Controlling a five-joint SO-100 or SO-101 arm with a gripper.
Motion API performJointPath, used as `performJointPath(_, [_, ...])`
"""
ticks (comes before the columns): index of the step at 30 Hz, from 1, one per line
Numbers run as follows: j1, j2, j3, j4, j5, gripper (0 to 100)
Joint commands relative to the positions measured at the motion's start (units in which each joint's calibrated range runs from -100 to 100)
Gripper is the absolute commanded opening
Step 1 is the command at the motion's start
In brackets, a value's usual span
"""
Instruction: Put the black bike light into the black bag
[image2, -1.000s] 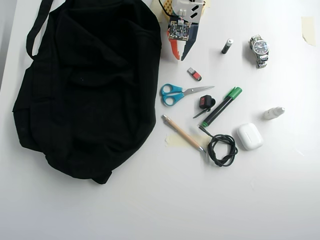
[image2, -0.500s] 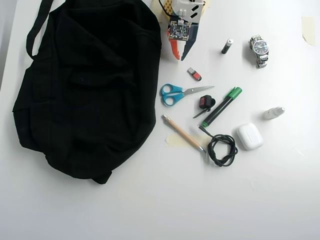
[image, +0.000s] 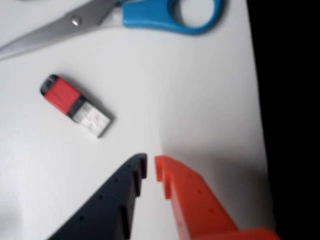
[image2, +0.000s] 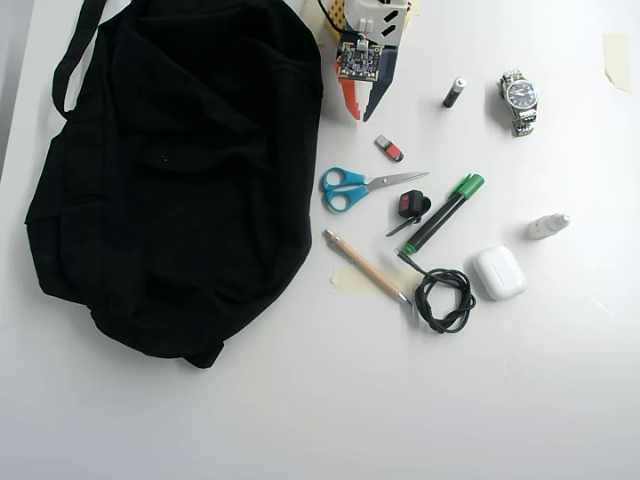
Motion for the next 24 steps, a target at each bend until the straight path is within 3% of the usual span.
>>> performJointPath(1, [-0.3,-1.0,0.2,-2.8,-0.1,2])
performJointPath(11, [-5.9,-1.0,-5.6,-13.5,0.2,2])
performJointPath(24, [-10.5,0.1,-19.7,-14.7,-0.2,2])
